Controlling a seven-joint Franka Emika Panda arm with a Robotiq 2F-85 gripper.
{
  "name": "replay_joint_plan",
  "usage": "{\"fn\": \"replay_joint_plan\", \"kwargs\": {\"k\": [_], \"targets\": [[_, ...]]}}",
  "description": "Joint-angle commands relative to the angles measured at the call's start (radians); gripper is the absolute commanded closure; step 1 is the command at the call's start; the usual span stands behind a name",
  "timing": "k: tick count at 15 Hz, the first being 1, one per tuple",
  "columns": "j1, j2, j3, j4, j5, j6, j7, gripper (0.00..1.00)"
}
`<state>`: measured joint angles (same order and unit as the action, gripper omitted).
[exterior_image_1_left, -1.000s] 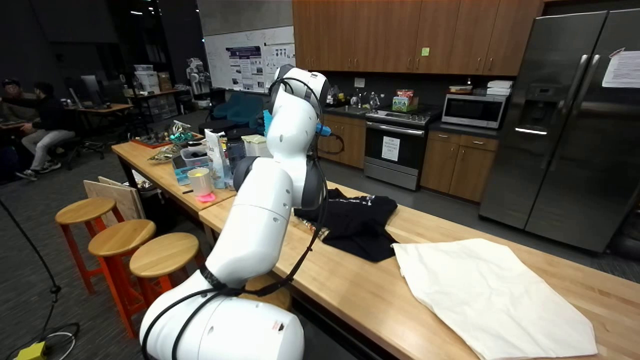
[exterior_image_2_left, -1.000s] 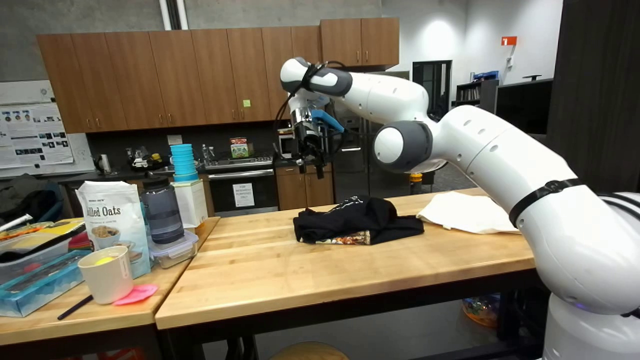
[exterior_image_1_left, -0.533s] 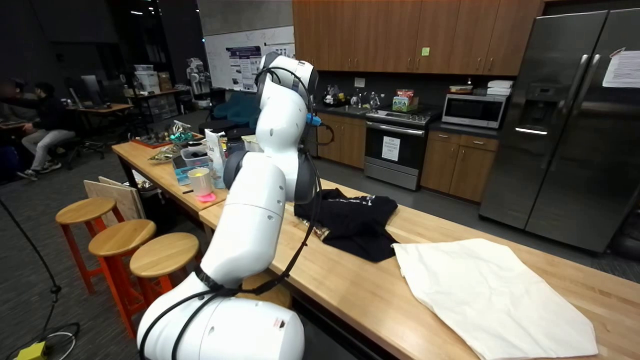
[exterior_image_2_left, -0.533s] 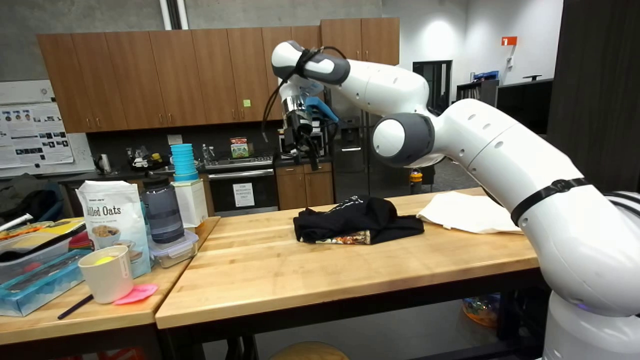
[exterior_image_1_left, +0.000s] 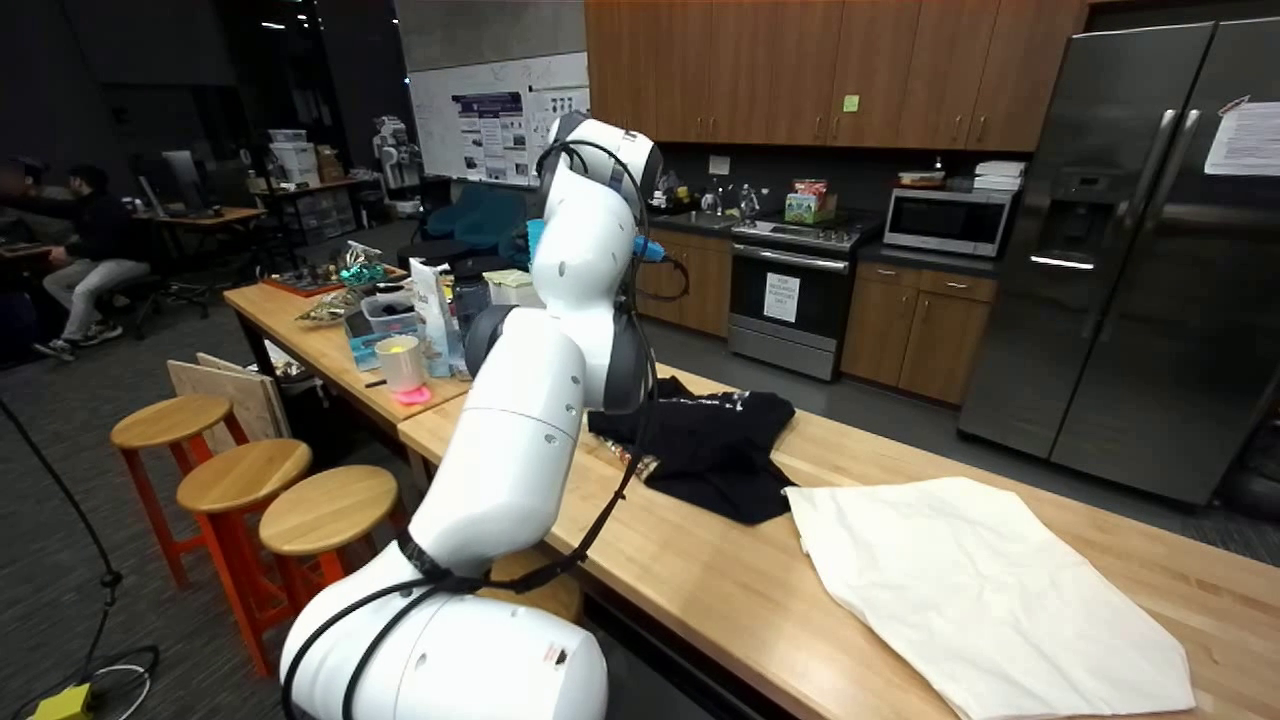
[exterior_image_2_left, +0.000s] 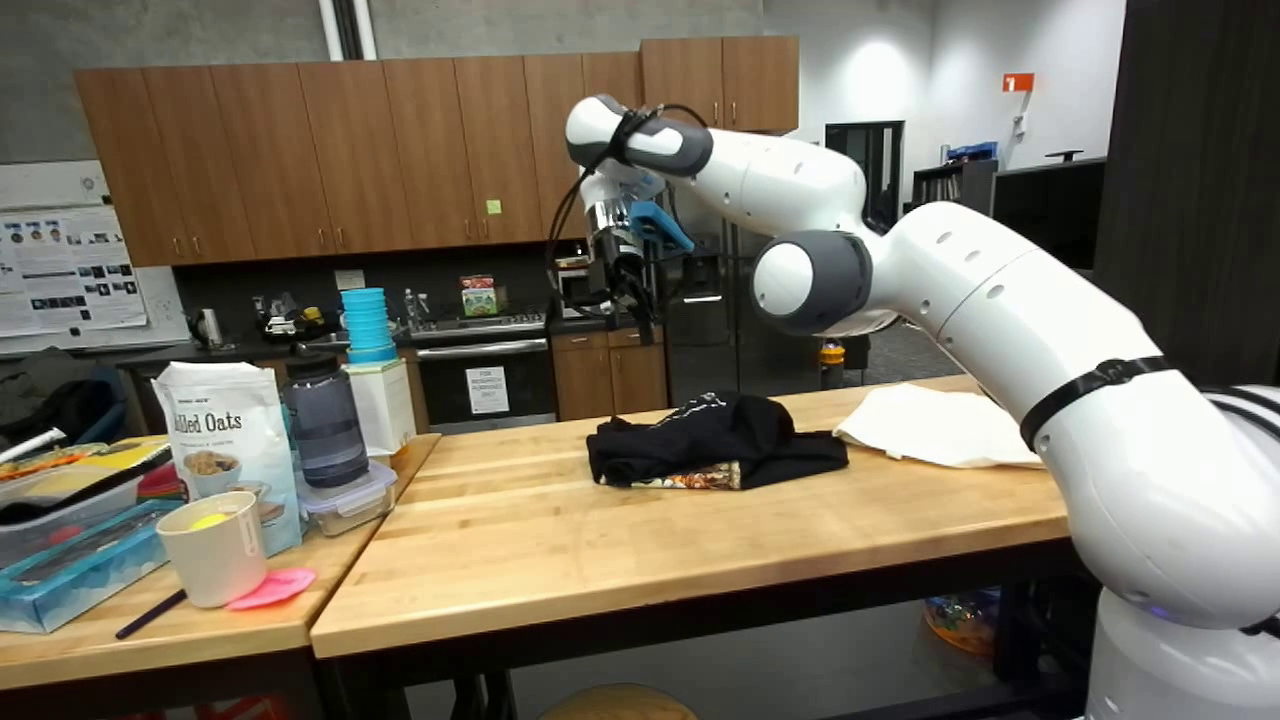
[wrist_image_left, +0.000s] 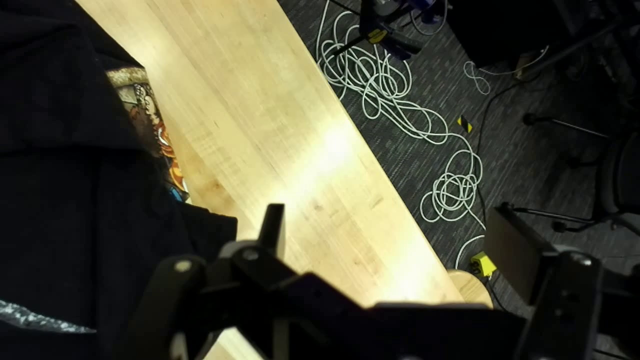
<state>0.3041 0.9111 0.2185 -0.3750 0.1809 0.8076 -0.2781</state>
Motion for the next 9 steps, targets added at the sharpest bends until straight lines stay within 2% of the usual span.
{"fn": "replay_joint_plan", "kwargs": {"k": [1,5,9], "targets": [[-0.042,0.047,0.005,0.028,0.019,-0.024,-0.021,0.00],[-0.048,0.075,-0.010,0.032,-0.010,-0.029,-0.043,0.00],[-0.011,0.079,-0.036,0.038,-0.072,-0.018,-0.076,0.00]]}}
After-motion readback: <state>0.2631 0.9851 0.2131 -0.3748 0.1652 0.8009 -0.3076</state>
